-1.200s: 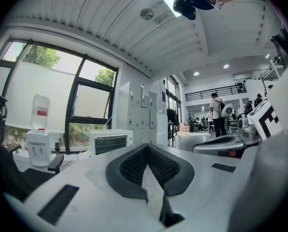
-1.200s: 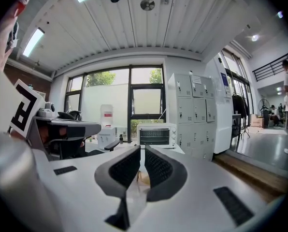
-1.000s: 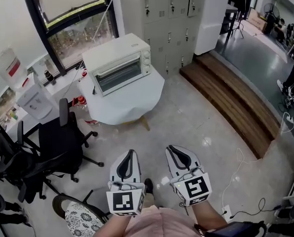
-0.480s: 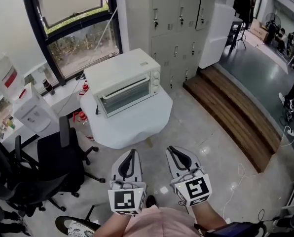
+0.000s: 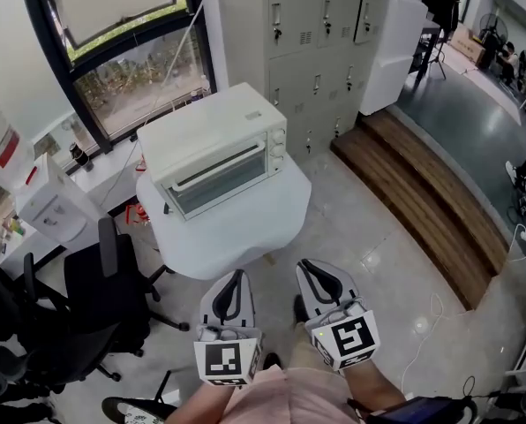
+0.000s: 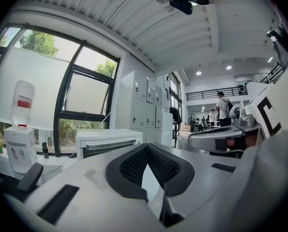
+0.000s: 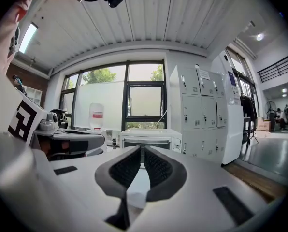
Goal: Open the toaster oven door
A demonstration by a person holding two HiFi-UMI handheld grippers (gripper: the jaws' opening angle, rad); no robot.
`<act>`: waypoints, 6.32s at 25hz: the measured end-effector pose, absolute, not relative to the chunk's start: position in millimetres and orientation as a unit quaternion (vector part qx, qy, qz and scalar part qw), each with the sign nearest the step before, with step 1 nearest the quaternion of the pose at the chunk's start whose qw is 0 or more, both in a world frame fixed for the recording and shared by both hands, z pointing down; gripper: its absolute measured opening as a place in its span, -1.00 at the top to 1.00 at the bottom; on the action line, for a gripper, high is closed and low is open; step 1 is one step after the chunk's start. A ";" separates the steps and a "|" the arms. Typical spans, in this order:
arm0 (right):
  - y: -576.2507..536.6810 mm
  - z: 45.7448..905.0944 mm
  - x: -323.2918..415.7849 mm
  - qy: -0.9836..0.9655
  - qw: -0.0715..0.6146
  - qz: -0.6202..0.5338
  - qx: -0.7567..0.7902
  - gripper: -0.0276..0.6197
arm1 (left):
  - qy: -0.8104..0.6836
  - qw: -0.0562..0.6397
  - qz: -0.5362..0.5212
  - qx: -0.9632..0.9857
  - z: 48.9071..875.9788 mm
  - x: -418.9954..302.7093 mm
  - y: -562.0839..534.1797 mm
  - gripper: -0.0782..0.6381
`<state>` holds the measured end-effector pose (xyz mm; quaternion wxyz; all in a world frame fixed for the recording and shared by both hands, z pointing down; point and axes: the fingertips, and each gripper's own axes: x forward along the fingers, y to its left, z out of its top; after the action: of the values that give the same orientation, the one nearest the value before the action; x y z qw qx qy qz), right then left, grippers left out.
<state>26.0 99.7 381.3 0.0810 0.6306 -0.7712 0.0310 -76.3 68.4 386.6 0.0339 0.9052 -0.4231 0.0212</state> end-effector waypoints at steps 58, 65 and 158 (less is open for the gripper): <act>-221.1 428.1 21.0 -0.917 0.230 -0.045 0.322 0.41 | -0.618 0.078 0.045 0.781 402.6 -76.7 -209.2 0.74; -231.9 461.7 21.8 -0.887 0.338 -0.112 0.293 0.35 | -0.619 0.095 0.050 0.778 415.7 -85.9 -221.8 0.74; -140.1 469.4 61.5 -0.911 0.287 0.048 0.292 0.61 | -0.637 0.163 0.165 0.735 498.9 -98.5 -162.3 0.75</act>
<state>61.5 -140.1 469.4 0.2869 0.2922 -0.9110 0.0485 -98.5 -162.3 498.9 0.1631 0.7351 -0.6370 0.1650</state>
